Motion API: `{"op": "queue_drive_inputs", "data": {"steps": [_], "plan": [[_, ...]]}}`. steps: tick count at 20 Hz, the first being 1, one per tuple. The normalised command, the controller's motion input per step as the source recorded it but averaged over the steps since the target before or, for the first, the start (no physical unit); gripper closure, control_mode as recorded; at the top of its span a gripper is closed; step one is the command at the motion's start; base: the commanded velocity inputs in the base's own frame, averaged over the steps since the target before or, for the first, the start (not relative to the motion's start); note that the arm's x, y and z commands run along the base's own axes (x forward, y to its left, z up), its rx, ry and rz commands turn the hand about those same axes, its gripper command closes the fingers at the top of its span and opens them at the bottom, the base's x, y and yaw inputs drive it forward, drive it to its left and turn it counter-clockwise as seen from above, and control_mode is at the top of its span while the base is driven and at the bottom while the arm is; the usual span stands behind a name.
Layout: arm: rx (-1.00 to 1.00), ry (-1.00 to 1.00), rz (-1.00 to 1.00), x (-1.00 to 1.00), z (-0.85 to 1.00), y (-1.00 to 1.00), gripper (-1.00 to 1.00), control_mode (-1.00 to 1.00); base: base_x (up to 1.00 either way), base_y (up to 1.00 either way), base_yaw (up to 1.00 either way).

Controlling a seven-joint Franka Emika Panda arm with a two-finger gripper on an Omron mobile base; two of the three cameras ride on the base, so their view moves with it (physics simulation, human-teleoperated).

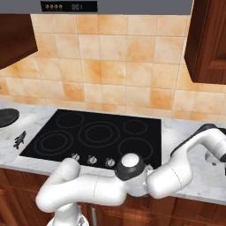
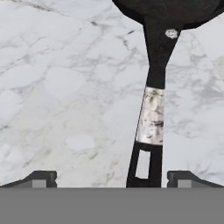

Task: Place both pans onto different burners. Then place the sweet potato and the fish on different pans.

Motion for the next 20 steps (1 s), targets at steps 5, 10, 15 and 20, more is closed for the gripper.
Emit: {"op": "queue_drive_inputs", "data": {"steps": [5,10,15,20], "plan": [[0.00,0.00,0.00,0.06,-0.08,-0.13,-1.00,-1.00,0.00,0.00,0.00],[0.00,0.00,0.00,0.07,-0.08,-0.10,-1.00,-1.00,0.00,0.00,0.00],[0.00,0.00,0.00,0.07,-0.08,-0.07,-1.00,-1.00,0.00,0.00,0.00],[0.00,0.00,0.00,0.08,-0.06,-0.15,-1.00,-1.00,0.00,0.00,0.00]]}}
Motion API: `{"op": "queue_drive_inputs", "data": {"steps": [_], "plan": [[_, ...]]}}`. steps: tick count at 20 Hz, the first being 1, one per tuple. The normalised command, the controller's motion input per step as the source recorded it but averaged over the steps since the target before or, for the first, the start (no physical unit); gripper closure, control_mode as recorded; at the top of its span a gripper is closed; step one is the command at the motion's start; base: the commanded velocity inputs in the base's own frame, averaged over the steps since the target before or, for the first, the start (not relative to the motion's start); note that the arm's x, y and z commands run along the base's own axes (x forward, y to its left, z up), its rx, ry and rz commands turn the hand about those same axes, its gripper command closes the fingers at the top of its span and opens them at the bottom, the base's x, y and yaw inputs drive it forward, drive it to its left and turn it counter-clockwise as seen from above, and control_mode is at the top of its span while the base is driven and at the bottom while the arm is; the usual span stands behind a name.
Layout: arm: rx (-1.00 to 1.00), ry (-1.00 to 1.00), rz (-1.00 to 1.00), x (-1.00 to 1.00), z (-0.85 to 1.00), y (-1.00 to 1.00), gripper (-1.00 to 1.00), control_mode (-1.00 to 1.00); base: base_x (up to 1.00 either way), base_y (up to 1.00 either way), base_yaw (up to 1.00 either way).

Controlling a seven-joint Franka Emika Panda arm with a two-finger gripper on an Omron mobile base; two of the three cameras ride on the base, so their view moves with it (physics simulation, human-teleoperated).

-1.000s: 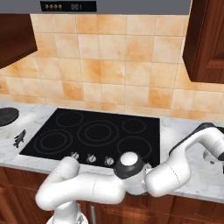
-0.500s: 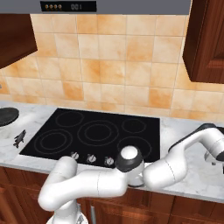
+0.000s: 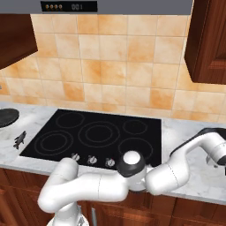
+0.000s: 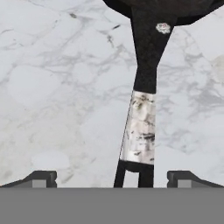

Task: Place both pans onto different burners. Then place the sweet potato and the fish on different pans.

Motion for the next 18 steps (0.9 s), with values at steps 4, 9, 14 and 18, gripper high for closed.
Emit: {"op": "queue_drive_inputs", "data": {"steps": [4,9,14,18], "plan": [[0.00,0.00,0.00,0.06,-0.02,-0.20,-1.00,-1.00,0.00,0.00,0.00],[0.00,0.00,0.00,0.10,-0.02,-0.15,-1.00,-1.00,0.00,0.00,0.00],[0.00,0.01,0.00,0.05,-0.08,-0.03,-1.00,-1.00,0.00,0.00,0.00],[0.00,0.03,0.00,0.05,-0.09,0.00,-1.00,-1.00,0.00,0.00,0.00]]}}
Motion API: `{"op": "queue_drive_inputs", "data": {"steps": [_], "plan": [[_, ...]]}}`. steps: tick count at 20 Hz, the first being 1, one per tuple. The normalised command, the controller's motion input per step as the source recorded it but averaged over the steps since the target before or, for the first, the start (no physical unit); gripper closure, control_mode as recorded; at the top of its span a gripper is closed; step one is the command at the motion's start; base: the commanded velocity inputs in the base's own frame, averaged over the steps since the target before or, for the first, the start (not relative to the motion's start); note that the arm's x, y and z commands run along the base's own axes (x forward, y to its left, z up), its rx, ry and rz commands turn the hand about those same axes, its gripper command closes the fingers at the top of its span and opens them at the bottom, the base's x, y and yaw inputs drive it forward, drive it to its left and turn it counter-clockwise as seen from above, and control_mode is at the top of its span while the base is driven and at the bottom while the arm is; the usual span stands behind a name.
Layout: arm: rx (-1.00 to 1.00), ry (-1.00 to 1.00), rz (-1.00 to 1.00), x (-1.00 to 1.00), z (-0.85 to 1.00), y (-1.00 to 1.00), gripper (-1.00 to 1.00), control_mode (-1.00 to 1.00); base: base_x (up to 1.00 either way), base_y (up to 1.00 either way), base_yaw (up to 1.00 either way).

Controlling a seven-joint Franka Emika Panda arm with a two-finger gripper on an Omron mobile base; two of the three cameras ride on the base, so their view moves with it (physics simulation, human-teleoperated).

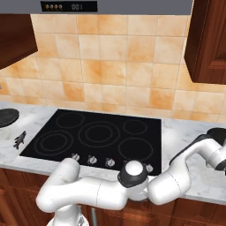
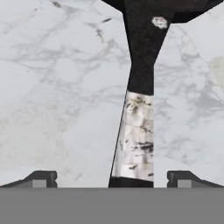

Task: Place both pans onto different burners. Then place the sweet potato and the fish on different pans.

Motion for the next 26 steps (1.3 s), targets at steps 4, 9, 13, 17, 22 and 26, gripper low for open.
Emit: {"op": "queue_drive_inputs", "data": {"steps": [4,9,13,17,22,26], "plan": [[0.00,0.01,0.00,0.06,-0.04,-0.01,-1.00,-1.00,0.00,0.00,0.00],[0.00,0.01,0.00,0.03,-0.09,0.00,1.00,-1.00,0.00,0.00,0.00],[0.00,0.00,0.00,0.00,-0.03,0.00,1.00,-1.00,0.00,0.00,0.00],[0.00,0.00,0.00,0.00,0.00,0.00,1.00,-1.00,0.00,0.00,0.00],[0.00,0.00,0.00,0.00,0.09,0.00,1.00,-1.00,0.00,0.00,0.00],[0.00,0.00,0.05,0.00,0.27,0.07,1.00,-1.00,0.00,0.00,0.00]]}}
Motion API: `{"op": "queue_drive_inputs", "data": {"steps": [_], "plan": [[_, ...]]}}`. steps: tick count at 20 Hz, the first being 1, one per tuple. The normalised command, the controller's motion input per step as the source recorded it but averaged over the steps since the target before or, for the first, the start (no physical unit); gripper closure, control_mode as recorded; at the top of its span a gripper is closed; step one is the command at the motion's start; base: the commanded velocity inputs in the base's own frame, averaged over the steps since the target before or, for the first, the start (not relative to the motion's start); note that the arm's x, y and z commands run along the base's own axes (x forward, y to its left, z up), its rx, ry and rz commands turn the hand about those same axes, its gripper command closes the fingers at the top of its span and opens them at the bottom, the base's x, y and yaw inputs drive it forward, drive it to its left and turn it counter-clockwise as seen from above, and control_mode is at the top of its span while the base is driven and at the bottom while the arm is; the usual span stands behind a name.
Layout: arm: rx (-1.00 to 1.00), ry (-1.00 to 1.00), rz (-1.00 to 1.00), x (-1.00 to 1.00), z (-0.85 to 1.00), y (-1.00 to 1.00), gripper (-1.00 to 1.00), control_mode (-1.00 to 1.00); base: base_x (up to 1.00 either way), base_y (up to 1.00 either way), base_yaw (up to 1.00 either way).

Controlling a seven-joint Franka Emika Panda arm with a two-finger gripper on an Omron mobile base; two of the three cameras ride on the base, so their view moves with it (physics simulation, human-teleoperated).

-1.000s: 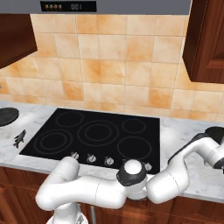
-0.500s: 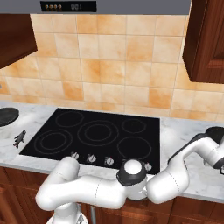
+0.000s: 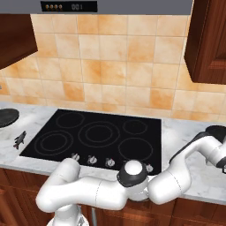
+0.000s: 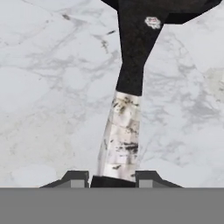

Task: Place both pans onto different burners. Then place the sweet potato and the fish on different pans.

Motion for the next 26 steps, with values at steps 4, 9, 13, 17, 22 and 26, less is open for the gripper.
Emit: {"op": "queue_drive_inputs", "data": {"steps": [4,9,13,17,22,26], "plan": [[0.00,0.00,0.04,0.00,0.22,0.16,1.00,-1.00,0.00,0.00,0.00],[0.00,0.00,0.08,0.00,0.00,0.29,1.00,-1.00,0.00,0.00,0.00],[0.00,-0.02,0.15,0.00,0.00,0.21,1.00,-1.00,0.00,0.00,0.00],[0.00,-0.10,0.15,-0.10,0.01,0.12,1.00,-1.00,0.00,0.00,0.00],[0.00,-0.05,0.19,-0.02,0.09,0.17,1.00,-1.00,0.00,0.00,0.00],[0.00,0.00,0.20,0.00,0.18,0.15,1.00,-1.00,0.00,0.00,0.00]]}}
